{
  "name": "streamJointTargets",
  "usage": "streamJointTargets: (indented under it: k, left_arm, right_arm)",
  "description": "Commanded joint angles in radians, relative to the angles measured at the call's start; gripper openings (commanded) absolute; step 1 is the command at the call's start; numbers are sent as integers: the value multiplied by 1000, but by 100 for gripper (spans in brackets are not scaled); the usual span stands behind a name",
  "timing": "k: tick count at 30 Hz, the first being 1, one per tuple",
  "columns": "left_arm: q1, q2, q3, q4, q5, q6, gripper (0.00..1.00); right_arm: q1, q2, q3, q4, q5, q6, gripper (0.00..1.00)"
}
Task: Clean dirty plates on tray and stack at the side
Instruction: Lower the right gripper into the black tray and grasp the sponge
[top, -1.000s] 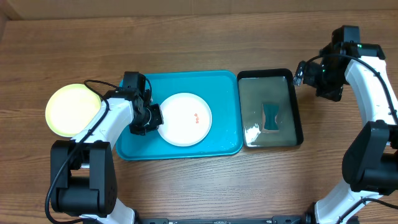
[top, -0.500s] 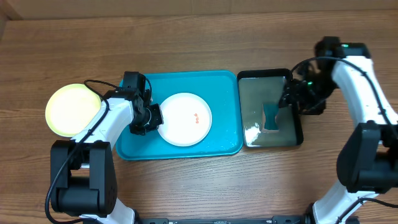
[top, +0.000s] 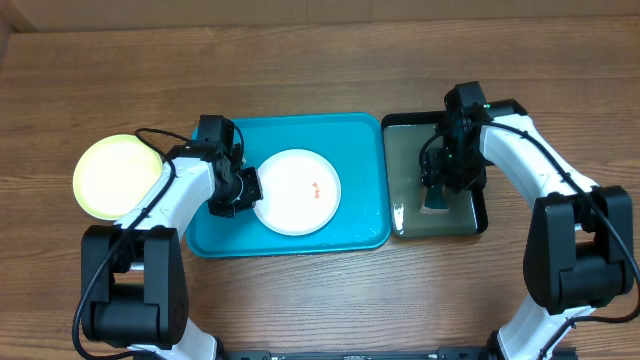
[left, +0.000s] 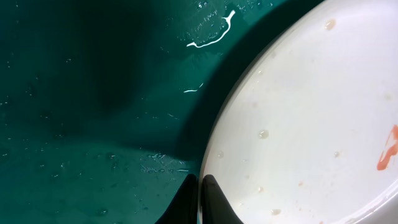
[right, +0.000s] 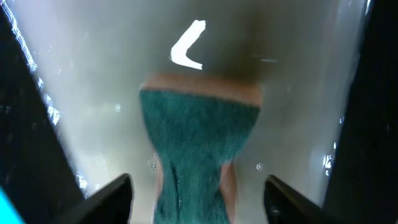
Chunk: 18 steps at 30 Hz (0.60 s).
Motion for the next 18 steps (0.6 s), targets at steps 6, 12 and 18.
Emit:
streamJointTargets:
  k: [6, 12, 18]
  left_arm:
    - [-3, -8, -6, -2, -6, 22, 5]
    - [-3, -8, -6, -2, -6, 22, 5]
    - [-3, -8, -6, 0, -6, 22, 6]
  right_arm:
    - [4, -10, -46, 60, -24, 21, 54]
    - [4, -9, -88, 81, -43, 21, 56]
    - [4, -9, -93, 131, -43, 21, 26]
